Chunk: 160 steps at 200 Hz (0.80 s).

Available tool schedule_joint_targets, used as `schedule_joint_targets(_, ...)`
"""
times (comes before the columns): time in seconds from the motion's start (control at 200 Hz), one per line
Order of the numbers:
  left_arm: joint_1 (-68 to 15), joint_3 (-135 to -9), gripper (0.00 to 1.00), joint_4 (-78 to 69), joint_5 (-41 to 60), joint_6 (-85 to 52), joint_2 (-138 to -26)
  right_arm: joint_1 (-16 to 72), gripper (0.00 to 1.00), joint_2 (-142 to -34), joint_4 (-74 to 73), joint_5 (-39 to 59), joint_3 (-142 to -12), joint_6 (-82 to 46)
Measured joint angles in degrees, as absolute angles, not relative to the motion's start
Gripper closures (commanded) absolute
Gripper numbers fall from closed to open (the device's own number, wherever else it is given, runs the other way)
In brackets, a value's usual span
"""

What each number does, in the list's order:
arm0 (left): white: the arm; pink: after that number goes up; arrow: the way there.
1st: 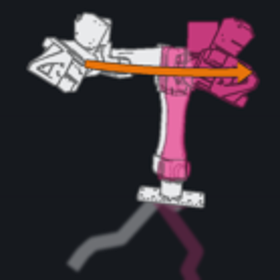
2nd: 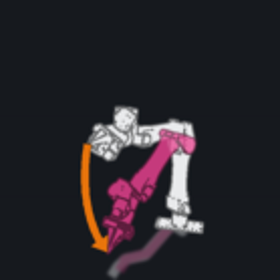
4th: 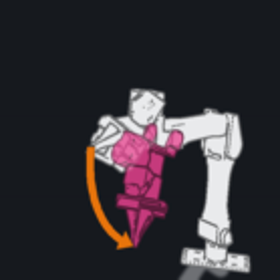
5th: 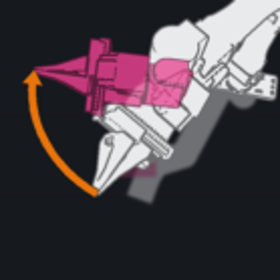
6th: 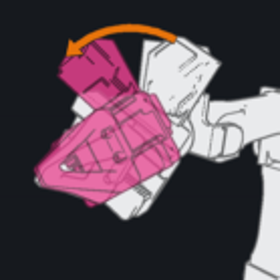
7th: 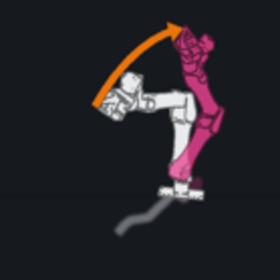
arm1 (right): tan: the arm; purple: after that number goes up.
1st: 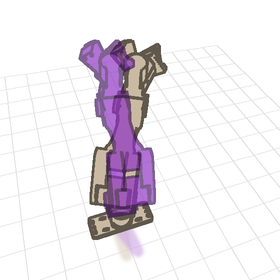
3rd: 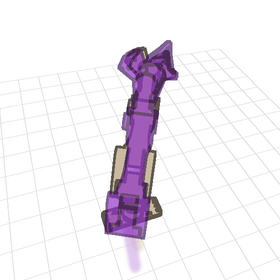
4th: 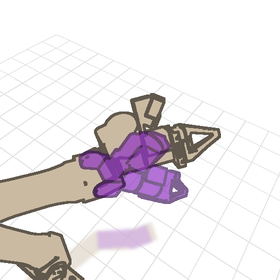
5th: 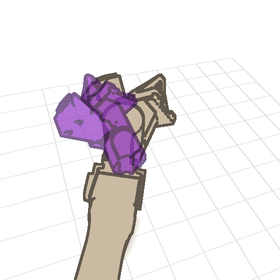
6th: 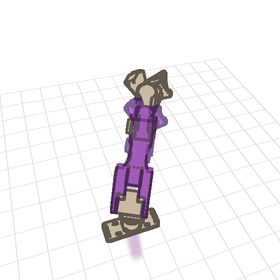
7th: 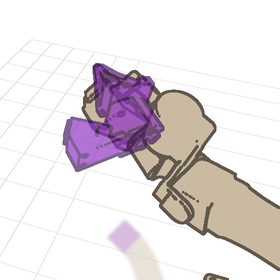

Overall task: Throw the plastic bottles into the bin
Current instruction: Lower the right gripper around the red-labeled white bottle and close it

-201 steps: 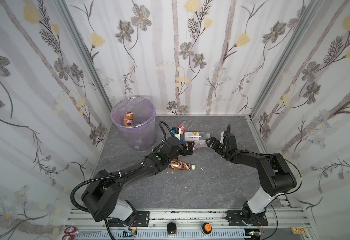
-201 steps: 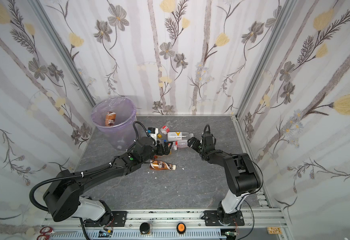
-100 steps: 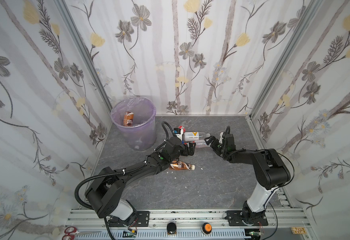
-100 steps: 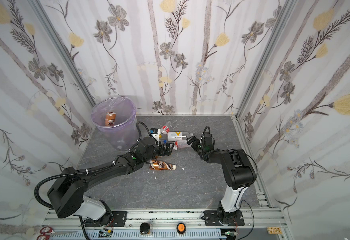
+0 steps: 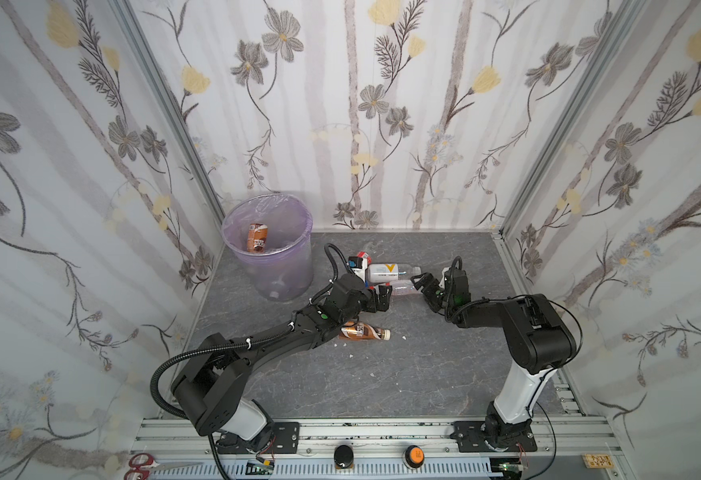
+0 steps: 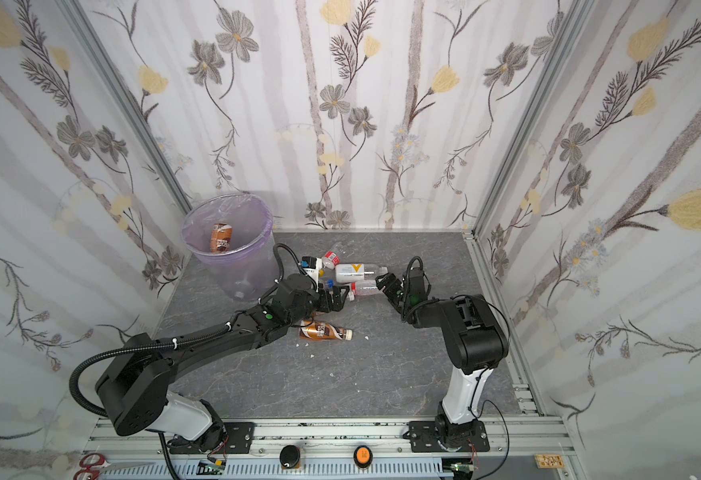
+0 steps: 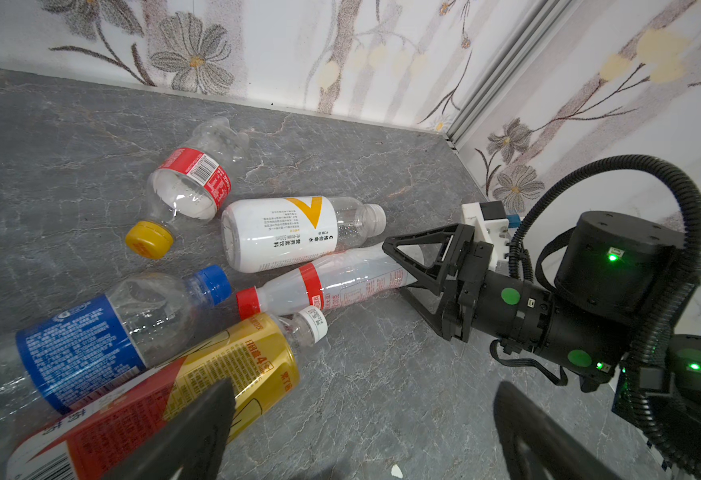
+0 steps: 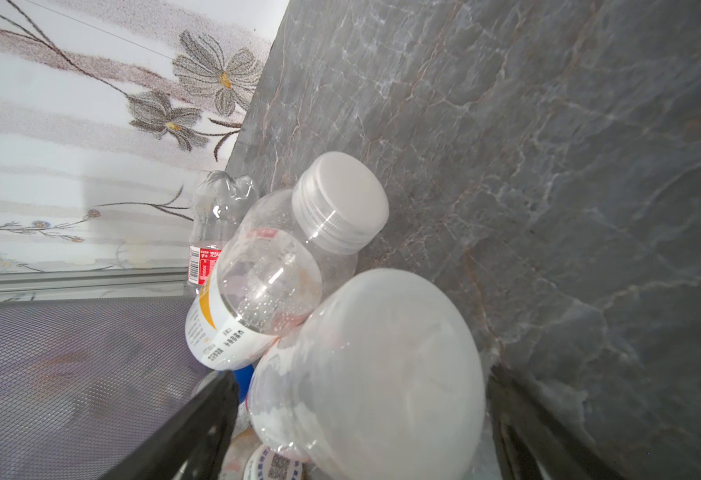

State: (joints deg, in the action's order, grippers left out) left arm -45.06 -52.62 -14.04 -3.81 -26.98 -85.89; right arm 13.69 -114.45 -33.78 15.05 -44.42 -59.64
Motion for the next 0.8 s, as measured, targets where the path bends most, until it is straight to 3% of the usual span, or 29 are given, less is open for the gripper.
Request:
schedule_joint_targets(0.255,-45.12,-51.83,0.00,-14.31,-3.86,-26.98,-85.84,13.54,0.18,-115.39,-37.54,15.03,-43.59,-62.35)
schedule_joint_targets(0.56,-45.21,-51.42,0.00,-14.33,-3.90,-26.98,-85.62,13.43,0.35,-117.62,-43.79,15.88,-41.39,-65.06)
schedule_joint_targets(0.799,-45.21,-51.42,0.00,-14.35,-3.88,-26.98,-85.65,13.39,0.36,-117.62,-46.44,16.16,-39.51,-65.98)
